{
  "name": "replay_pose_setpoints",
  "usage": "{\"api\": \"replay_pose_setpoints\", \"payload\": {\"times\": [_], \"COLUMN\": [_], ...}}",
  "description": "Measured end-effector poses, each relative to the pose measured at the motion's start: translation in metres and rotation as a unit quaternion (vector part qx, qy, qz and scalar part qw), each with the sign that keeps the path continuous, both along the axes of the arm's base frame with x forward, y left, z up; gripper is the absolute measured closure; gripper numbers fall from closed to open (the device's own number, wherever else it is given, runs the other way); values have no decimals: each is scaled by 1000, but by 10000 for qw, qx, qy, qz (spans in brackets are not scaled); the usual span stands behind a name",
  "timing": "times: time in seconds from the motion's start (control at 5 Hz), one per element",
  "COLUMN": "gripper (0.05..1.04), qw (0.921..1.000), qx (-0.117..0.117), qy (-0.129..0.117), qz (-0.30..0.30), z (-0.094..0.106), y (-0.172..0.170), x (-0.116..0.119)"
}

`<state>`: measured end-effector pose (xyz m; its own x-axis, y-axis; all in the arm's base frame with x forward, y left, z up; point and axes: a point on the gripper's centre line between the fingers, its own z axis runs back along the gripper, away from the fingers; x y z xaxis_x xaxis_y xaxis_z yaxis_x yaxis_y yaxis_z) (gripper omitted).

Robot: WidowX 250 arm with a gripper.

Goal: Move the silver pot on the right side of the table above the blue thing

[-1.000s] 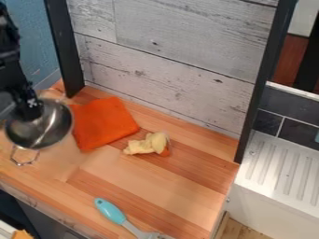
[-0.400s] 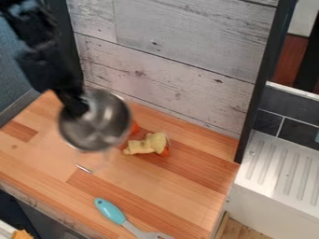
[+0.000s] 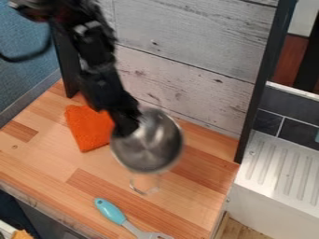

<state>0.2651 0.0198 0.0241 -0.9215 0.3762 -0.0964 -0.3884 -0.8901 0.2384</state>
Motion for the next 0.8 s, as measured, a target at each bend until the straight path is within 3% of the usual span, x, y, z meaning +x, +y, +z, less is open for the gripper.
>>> {"api": "replay_pose_setpoints", "payload": {"times": [0.4,0.8], "gripper": [1003,975], "qw": [9992,9984], "qx": [-93,-184], "qy": [338,524], "qz": [-194,-54], "z": [-40,-54], "y": [-35,-40], "x": [1,-11]}}
